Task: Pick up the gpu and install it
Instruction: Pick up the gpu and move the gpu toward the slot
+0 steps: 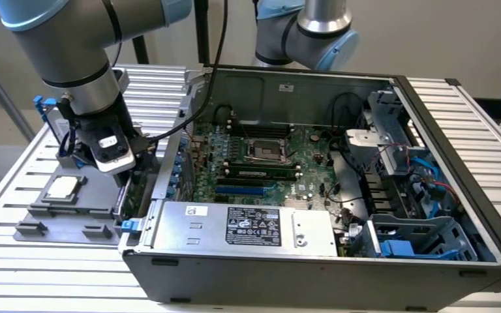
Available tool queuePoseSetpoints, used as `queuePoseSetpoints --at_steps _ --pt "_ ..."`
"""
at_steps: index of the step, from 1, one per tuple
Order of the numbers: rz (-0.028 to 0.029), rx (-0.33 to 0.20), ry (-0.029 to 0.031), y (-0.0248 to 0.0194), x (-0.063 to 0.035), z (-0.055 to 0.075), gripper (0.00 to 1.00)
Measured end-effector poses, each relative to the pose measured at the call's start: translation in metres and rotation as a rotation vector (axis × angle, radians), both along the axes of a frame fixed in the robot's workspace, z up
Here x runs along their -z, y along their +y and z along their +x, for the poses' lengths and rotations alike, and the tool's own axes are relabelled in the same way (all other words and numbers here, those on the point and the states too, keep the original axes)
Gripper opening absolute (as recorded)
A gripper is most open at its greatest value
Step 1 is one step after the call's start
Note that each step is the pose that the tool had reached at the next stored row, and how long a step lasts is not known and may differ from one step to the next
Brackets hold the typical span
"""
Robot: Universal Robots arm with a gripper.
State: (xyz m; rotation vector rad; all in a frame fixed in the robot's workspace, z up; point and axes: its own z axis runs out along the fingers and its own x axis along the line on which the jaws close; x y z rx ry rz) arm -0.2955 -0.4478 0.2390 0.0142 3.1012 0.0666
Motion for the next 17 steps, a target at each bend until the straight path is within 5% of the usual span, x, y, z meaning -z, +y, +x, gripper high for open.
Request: queuePoseSetpoints --at_steps 8,17 --pt "-0.0001 0.000 0.0072 0.0000 -0.0059 0.000 0.27" --pt "0.0000 0.000 0.0196 0.0000 -0.0292 0.000 0.27"
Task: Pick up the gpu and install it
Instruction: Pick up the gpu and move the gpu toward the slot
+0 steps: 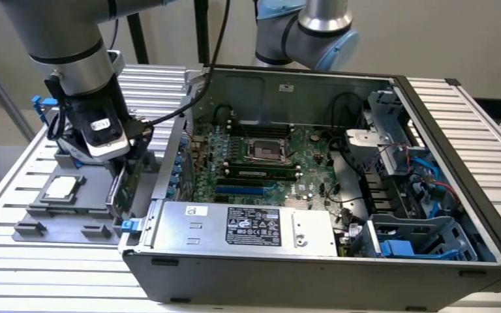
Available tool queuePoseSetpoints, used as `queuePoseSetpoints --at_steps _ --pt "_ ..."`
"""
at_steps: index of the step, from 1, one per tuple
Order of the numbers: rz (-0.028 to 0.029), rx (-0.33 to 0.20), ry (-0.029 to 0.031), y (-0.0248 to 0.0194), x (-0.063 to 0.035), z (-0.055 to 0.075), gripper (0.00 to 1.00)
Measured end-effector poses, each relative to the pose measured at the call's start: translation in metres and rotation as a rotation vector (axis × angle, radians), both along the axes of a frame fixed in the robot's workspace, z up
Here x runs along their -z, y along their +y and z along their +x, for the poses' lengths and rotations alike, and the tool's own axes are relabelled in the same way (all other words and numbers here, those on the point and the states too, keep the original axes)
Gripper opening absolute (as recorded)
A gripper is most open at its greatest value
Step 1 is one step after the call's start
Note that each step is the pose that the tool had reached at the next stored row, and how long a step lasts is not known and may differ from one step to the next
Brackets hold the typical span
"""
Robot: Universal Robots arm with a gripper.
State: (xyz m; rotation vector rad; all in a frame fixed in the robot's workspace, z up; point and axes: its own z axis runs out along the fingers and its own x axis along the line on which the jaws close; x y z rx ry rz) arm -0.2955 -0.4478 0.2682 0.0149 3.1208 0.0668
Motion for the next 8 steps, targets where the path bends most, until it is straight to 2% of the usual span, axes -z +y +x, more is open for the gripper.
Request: queuePoseSetpoints --at_steps 8 --pt "-0.0001 0.000 0.0104 0.0000 -0.0351 0.001 0.27"
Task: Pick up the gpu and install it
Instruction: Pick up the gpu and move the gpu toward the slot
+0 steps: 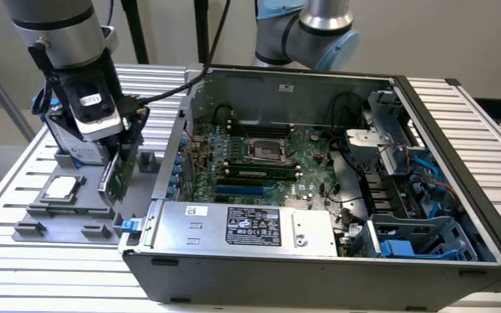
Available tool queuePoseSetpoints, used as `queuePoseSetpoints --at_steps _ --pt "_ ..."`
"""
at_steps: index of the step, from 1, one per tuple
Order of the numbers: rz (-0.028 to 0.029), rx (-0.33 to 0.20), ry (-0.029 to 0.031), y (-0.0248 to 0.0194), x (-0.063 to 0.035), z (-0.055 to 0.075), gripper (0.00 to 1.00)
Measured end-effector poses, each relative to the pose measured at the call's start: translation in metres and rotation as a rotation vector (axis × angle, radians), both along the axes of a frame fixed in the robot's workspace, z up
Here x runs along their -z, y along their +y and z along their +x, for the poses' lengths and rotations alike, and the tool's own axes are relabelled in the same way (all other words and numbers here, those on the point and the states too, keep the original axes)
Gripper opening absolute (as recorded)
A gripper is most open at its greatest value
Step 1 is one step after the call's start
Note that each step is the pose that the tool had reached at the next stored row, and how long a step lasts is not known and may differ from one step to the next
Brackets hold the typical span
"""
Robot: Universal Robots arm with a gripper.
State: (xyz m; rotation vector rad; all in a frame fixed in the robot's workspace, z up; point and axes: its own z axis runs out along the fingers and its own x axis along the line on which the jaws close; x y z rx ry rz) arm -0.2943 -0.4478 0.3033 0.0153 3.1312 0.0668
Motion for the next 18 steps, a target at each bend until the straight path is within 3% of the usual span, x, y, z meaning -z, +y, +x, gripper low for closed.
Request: queuePoseSetpoints --at_steps 14,18 --pt "0.0001 0.000 0.0114 0.0000 -0.0639 0.010 0.27" --pt "0.0000 0.000 0.0193 0.0000 -0.0819 0.022 0.27"
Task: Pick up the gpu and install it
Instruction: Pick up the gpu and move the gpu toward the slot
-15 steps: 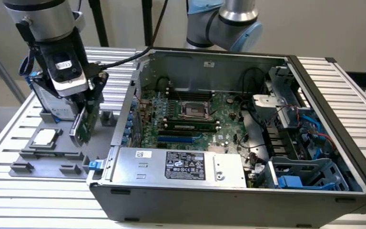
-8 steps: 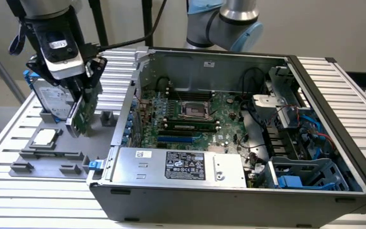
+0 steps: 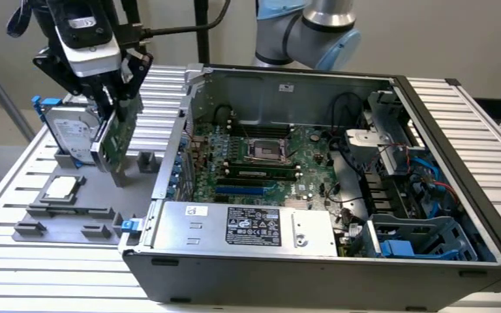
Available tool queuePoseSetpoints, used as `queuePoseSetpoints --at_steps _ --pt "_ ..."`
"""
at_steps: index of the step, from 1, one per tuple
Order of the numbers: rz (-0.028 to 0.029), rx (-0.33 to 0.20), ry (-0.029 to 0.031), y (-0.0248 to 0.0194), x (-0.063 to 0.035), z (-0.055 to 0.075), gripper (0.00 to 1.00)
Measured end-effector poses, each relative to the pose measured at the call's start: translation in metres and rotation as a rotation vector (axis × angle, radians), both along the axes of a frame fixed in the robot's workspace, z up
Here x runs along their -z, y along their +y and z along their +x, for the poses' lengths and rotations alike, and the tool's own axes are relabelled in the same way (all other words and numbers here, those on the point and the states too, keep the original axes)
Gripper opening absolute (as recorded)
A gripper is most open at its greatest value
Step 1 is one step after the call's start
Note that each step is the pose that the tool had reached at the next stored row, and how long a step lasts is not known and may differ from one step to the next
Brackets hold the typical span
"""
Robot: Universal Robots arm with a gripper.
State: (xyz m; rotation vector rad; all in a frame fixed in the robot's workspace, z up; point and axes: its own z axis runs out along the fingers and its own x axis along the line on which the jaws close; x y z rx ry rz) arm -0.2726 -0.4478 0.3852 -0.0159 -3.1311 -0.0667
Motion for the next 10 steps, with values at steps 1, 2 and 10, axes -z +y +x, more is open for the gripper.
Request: queuePoseSetpoints --at_steps 1,2,10 --pt "0.0000 0.000 0.0022 0.0000 -0.0046 0.003 0.27" --pt "0.0001 0.000 0.0046 0.0000 -0.0091 0.007 0.27" --pt "0.0001 0.000 0.0350 0.0000 -0.0380 0.039 0.27"
